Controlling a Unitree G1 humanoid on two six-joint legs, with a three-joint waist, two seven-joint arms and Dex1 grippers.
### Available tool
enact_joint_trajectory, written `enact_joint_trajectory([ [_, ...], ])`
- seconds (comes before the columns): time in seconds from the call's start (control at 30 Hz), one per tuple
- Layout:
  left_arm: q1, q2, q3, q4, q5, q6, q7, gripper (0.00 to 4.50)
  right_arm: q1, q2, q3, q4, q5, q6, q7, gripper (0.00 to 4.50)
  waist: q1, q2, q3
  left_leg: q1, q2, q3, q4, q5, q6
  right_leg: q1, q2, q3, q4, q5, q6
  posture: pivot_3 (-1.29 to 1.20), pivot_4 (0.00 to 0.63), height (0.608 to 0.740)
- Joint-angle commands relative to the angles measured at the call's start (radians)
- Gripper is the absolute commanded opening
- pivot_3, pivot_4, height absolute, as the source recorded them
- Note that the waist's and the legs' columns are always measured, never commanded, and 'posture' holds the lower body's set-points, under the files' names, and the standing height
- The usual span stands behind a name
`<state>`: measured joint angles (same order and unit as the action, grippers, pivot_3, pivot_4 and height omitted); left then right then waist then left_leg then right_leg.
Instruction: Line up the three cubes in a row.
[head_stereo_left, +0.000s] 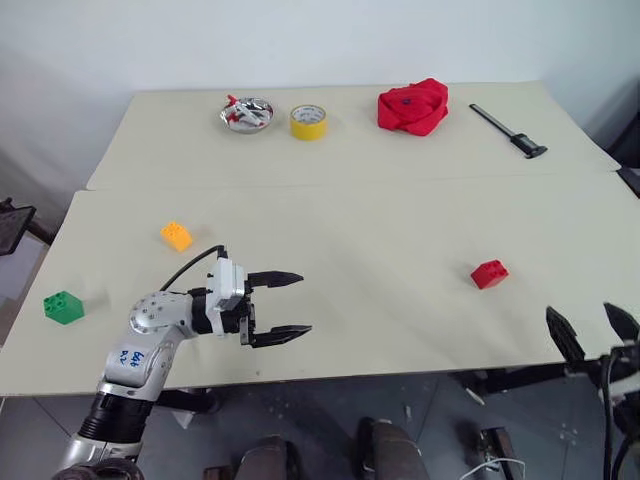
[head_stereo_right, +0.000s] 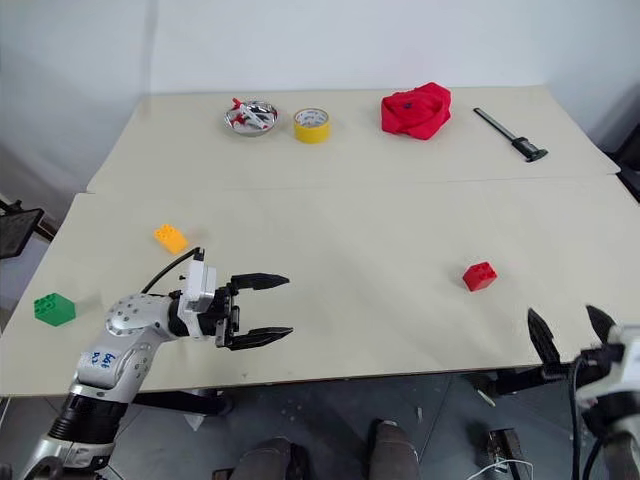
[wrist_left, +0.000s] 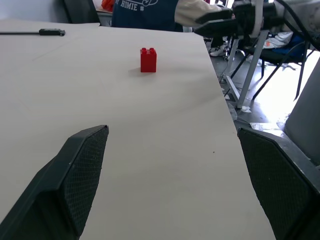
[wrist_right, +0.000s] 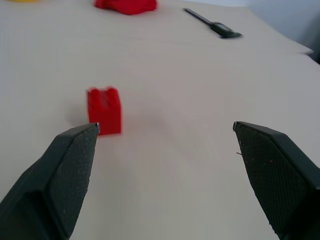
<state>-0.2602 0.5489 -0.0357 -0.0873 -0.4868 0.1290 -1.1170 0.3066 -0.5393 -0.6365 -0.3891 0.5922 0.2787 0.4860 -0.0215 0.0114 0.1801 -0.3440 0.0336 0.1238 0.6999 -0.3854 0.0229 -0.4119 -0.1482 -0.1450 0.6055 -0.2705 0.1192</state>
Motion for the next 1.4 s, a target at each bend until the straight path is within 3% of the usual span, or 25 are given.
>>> enact_joint_trajectory([
  [0.03,0.009,0.002,0.022,0.006,0.004,-0.026,-0.008,4.36,-0.082,-0.116,0.029,0.0,0.052,0.174,-0.005,4.5,0.0,0.0,0.0,0.0,0.0,0.0,0.0,0.0,0.0,0.0,0.0,0.0,0.0,0.0,0.0,0.0,0.15,0.74],
  [0.23,0.015,-0.009,0.02,0.005,0.02,-0.043,0.013,4.36,-0.23,-0.18,0.148,0.117,0.017,0.317,0.0,4.5,0.024,-0.001,0.0,-0.001,-0.001,-0.001,0.0,0.0,0.0,0.0,0.0,-0.001,0.0,0.0,0.0,0.0,0.15,0.74],
  [0.53,0.061,0.009,0.038,-0.036,0.026,-0.037,0.042,4.36,-0.338,-0.157,0.265,0.275,-0.108,0.233,0.038,4.5,0.024,-0.001,0.0,-0.007,-0.002,-0.003,0.001,0.0,0.002,-0.002,0.0,-0.001,-0.003,0.001,0.002,0.0,0.15,0.74],
  [0.7,0.066,0.018,0.048,-0.042,0.026,-0.035,0.055,4.5,-0.374,-0.154,0.288,0.321,-0.127,0.173,0.097,2.91,0.021,-0.001,0.0,-0.007,-0.002,-0.003,0.001,0.001,0.002,-0.002,0.0,-0.002,-0.004,0.001,0.002,0.0,0.15,0.74],
  [0.8,0.07,0.026,0.058,-0.043,0.027,-0.033,0.062,4.5,-0.398,-0.171,0.336,0.329,-0.117,0.124,0.228,1.84,0.02,-0.001,0.0,-0.007,-0.002,-0.003,0.001,0.001,0.002,-0.002,0.0,-0.002,-0.004,0.001,0.002,0.0,0.15,0.74],
  [0.9,0.08,0.037,0.071,-0.042,0.026,-0.033,0.067,4.5,-0.456,-0.202,0.428,0.259,-0.045,0.12,0.461,1.84,0.019,-0.001,0.0,-0.007,-0.002,-0.003,0.001,0.001,0.002,-0.002,0.0,-0.002,-0.004,0.001,0.002,0.0,0.15,0.74],
  [0.97,0.1,0.045,0.085,-0.047,0.024,-0.031,0.071,4.5,-0.563,-0.241,0.562,0.239,-0.085,0.107,0.607,1.84,0.01,0.0,0.0,-0.007,-0.002,-0.003,0.001,0.001,0.002,-0.002,0.0,-0.002,-0.004,0.001,0.002,0.0,0.15,0.74],
  [1.17,0.151,0.054,0.104,-0.063,0.026,-0.031,0.091,4.5,-0.862,-0.153,0.832,0.432,-0.238,-0.012,0.8,1.84,0.003,-0.001,0.0,-0.007,-0.001,-0.006,0.002,0.001,0.002,-0.002,0.0,-0.005,-0.003,0.001,0.002,0.0,0.15,0.74],
  [1.4,0.225,0.068,0.144,-0.115,0.017,-0.021,0.122,4.5,-1.017,-0.021,0.951,0.757,-0.357,-0.243,0.96,1.84,0.013,-0.001,0.0,-0.01,-0.002,-0.005,0.001,0.0,0.001,-0.002,-0.002,-0.013,-0.003,0.002,0.003,0.0,0.15,0.74],
])
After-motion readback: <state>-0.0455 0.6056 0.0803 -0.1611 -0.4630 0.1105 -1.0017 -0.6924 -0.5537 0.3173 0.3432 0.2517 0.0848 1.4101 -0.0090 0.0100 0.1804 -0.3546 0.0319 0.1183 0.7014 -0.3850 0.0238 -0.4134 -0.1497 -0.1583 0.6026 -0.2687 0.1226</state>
